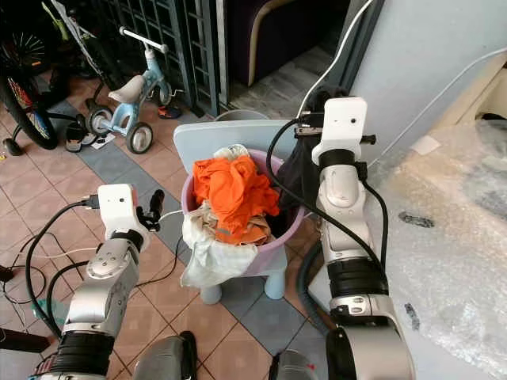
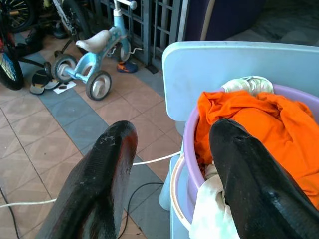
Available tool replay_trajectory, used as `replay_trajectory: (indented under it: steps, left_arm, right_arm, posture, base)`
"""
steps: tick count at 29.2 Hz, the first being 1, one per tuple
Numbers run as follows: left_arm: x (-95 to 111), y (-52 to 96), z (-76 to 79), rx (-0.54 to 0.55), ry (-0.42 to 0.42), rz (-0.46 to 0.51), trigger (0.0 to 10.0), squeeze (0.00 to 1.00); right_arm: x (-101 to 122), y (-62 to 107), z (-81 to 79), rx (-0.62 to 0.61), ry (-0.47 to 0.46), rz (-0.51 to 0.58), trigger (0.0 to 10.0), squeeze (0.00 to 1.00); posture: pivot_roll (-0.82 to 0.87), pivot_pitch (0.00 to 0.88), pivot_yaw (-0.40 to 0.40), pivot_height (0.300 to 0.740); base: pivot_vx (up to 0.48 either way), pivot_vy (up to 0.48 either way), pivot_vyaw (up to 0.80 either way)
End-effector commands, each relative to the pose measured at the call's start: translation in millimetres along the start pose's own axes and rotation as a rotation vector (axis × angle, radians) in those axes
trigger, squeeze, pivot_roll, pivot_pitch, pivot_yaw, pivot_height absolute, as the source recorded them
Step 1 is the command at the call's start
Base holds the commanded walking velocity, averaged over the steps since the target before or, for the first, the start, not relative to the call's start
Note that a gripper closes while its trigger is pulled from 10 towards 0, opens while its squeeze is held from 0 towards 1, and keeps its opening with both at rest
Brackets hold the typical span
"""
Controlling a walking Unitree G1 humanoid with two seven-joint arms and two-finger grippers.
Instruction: Clothes washing
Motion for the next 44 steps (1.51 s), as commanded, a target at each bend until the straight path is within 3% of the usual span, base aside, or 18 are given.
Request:
replay_trajectory:
  steps: [1,4,14,16,17,19,25,30,44]
  left_arm:
    - [-0.5,0.2,1.2,-0.001,0.002,0.007,10.0,0.0]
    - [0.9,-0.2,1.9,-0.001,0.007,0.013,10.0,0.0]
    - [1.9,-1.6,9.6,-0.052,-0.004,0.022,10.0,0.0]
    - [2.2,-2.2,10.9,-0.067,0.031,0.011,10.0,0.0]
    - [2.2,-2.2,10.9,-0.067,0.031,0.011,10.0,0.0]
    - [5.0,-2.7,10.3,-0.074,0.026,0.024,10.0,0.0]
    - [4.1,-2.4,10.5,-0.073,0.027,0.022,10.0,0.0]
    - [3.9,-2.7,11.6,-0.076,0.031,0.02,10.0,0.0]
    - [7.7,-4.2,7.7,-0.05,0.04,0.042,10.0,0.0]
  right_arm:
    - [0.3,5.4,0.5,0.013,0.007,-0.001,10.0,0.0]
    - [-9.8,18.5,-4.7,0.047,0.004,-0.03,10.0,0.0]
    - [-1.8,17.0,1.4,0.014,0.022,-0.011,10.0,0.0]
    - [10.2,12.1,11.2,-0.034,0.116,0.05,10.0,0.0]
    - [10.2,12.1,11.2,-0.034,0.116,0.05,10.0,0.0]
    - [24.1,4.4,26.1,-0.101,0.182,0.101,10.0,0.0]
    - [35.0,-11.2,50.2,-0.167,0.248,0.135,10.0,0.0]
    - [37.2,-16.2,58.5,-0.189,0.261,0.14,10.0,0.0]
    - [32.3,-13.2,42.9,-0.117,0.244,0.147,10.0,0.0]
  posture:
    - [-0.03,0.041,0.018,0.74]
    - [-0.03,0.046,0.019,0.74]
    - [-0.04,0.046,0.03,0.74]
    - [-0.04,0.046,0.031,0.74]
    - [-0.04,0.046,0.031,0.74]
    - [-0.04,0.045,0.032,0.74]
    - [-0.04,0.043,0.033,0.74]
    - [-0.04,0.043,0.031,0.74]
    - [-0.04,0.046,0.034,0.74]
  base:
    - [0.0,0.0,-0.8]
    - [0.0,0.0,-0.74]
    - [0.0,0.0,-0.66]
    - [0.0,-0.178,-0.73]
    - [0.0,-0.356,-0.74]
    - [0.0,-0.424,-0.74]
    - [0.0,-0.413,-0.74]
    - [0.0,-0.319,-0.74]
    - [0.0,-0.042,-0.08]
Point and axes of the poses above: a point about 5 cm out from each wrist's last joint towards the gripper, its own y axis pointing back from the gripper into the wrist, its own x axis along the axis of the wrist's last joint, z = x × y, the point moved 4 cm from there along -y, pointing out of the wrist towards the gripper, and after that the axes turned 8 degrees about y, right-handed, at the moved point
